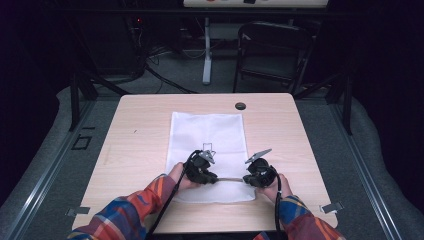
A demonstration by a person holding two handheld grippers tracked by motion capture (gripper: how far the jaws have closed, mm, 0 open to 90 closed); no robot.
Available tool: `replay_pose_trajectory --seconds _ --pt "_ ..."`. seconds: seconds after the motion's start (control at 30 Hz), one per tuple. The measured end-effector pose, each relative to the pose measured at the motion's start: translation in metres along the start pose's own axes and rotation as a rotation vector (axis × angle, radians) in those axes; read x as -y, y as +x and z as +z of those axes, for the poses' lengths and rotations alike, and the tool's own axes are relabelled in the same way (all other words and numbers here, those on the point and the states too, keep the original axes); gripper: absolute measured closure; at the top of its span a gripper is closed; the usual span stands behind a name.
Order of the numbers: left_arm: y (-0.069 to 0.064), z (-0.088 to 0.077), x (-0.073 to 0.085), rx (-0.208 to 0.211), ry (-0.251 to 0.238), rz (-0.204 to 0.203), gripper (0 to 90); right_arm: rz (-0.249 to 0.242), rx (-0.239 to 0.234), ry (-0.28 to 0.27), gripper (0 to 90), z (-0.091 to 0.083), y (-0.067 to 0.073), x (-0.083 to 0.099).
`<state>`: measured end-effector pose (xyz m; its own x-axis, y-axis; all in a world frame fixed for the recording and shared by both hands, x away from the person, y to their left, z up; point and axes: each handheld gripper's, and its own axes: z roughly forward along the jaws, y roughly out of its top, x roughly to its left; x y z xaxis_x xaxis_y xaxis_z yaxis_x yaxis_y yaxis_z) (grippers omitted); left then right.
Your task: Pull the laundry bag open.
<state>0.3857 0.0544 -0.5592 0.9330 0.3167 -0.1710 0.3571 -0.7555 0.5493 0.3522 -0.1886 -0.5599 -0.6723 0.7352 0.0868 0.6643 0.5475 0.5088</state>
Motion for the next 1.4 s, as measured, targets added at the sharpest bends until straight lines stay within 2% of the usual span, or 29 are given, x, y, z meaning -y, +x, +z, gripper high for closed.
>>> replay_pose_trajectory --seconds 0.03,0.1,0.23,0.37,0.43,0.47,0.6,0.83,1.07,1.17,1.4 --pt "0.001 0.0 0.001 0.013 -0.008 -0.006 81.3 0.003 -0.003 -0.003 90.0 0.0 0.0 0.0" --pt "0.0 0.0 0.001 0.001 -0.002 -0.001 81.4 0.001 0.001 -0.001 90.0 0.0 0.0 0.0" --pt "0.001 -0.001 0.002 0.015 -0.002 0.0 81.4 0.0 -0.002 0.001 90.0 0.0 0.0 0.0" --pt "0.001 -0.001 0.002 0.004 -0.001 -0.005 81.3 0.001 0.0 0.003 90.0 0.0 0.0 0.0" --pt "0.0 0.001 0.002 0.01 -0.007 -0.008 81.2 0.011 0.003 -0.015 90.0 0.001 0.001 0.0" --pt "0.0 0.001 0.001 0.0 -0.003 -0.01 81.1 -0.008 0.008 0.006 90.0 0.0 0.001 -0.001" --pt "-0.001 0.004 -0.002 -0.006 -0.009 -0.007 80.2 -0.009 0.016 0.014 90.0 0.0 0.002 -0.001" --pt "-0.003 0.011 -0.005 -0.009 -0.024 -0.003 80.3 -0.005 0.013 0.002 90.0 0.001 0.003 -0.001" --pt "-0.006 0.009 -0.006 -0.036 0.002 -0.004 81.7 -0.007 0.015 0.011 90.0 0.0 0.002 -0.001" --pt "-0.003 0.006 -0.004 -0.021 -0.004 -0.02 81.7 -0.009 0.015 0.013 90.0 0.0 0.002 -0.001" --pt "-0.004 0.005 -0.004 -0.021 0.0 -0.012 81.8 -0.002 0.009 0.003 90.0 0.0 0.001 -0.001"
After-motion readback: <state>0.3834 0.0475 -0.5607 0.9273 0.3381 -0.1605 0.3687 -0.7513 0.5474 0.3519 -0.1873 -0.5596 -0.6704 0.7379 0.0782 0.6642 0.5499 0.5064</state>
